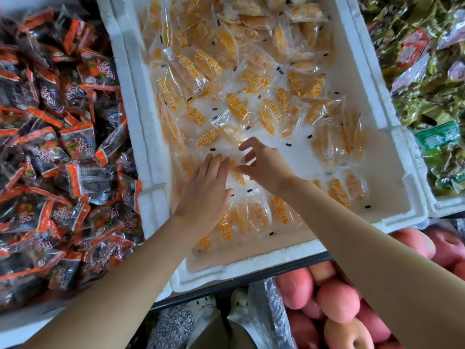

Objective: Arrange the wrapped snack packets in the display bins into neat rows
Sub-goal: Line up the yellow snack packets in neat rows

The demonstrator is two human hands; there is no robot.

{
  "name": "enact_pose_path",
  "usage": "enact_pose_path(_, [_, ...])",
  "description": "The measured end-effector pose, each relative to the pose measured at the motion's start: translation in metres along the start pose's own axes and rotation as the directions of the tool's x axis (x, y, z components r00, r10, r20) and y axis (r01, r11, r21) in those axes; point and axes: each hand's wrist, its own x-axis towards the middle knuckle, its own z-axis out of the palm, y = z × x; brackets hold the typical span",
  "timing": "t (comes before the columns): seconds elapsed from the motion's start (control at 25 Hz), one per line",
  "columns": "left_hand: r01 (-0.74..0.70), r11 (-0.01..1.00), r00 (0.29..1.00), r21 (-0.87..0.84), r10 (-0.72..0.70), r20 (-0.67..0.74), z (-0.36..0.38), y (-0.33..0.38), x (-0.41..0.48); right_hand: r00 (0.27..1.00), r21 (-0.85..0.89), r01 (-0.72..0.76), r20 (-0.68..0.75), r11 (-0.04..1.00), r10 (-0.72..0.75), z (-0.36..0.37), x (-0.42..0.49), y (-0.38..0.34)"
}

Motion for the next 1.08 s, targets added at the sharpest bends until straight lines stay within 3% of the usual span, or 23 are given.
enact_pose_path(0.12, [0.029, 0.999, 0.997, -0.027, -0.027, 0.068, -0.008, 0.001, -0.003, 0.997, -0.117, 0.075, -0.004, 0.990, -0.076, 0.000, -0.008, 0.003])
enact_pose_path(0.2, [-0.012, 1.000, 1.000, -0.004, 0.012, -0.028, -0.015, 0.006, -0.010, 0.982, -0.259, 0.177, -0.013, 0.950, -0.187, -0.005, -0.023, 0.007])
enact_pose_path(0.28, [-0.101, 0.995, 0.990, -0.009, 0.099, -0.101, -0.011, 0.008, -0.021, 0.954, -0.357, 0.300, 0.136, 0.885, -0.268, -0.013, -0.040, 0.012])
enact_pose_path(0.4, [-0.160, 0.987, 0.987, 0.019, 0.161, -0.018, -0.003, 0.009, -0.035, 0.916, -0.525, 0.384, 0.322, 0.759, -0.241, -0.014, -0.056, 0.021])
enact_pose_path(0.56, [-0.128, 0.986, 0.992, 0.111, 0.126, 0.027, 0.005, 0.016, -0.032, 0.914, -0.631, 0.406, 0.304, 0.661, -0.270, -0.003, -0.054, 0.020])
enact_pose_path(0.64, [-0.113, 0.987, 0.994, 0.112, 0.110, 0.028, 0.006, 0.018, -0.029, 0.917, -0.632, 0.399, 0.292, 0.665, -0.272, 0.000, -0.053, 0.022])
enact_pose_path(0.8, [-0.122, 0.990, 0.992, 0.076, 0.118, 0.054, 0.003, 0.020, -0.031, 0.918, -0.492, 0.371, 0.320, 0.788, -0.234, -0.011, -0.058, 0.026])
enact_pose_path(0.92, [-0.098, 0.994, 0.994, -0.042, 0.096, -0.049, -0.005, 0.018, -0.024, 0.954, -0.366, 0.277, 0.213, 0.888, -0.210, -0.030, -0.060, 0.025])
enact_pose_path(1.08, [-0.081, 0.979, 0.983, -0.187, 0.048, -0.179, -0.017, 0.008, 0.025, 0.959, -0.481, 0.171, -0.117, 0.860, -0.257, -0.052, -0.031, 0.025])
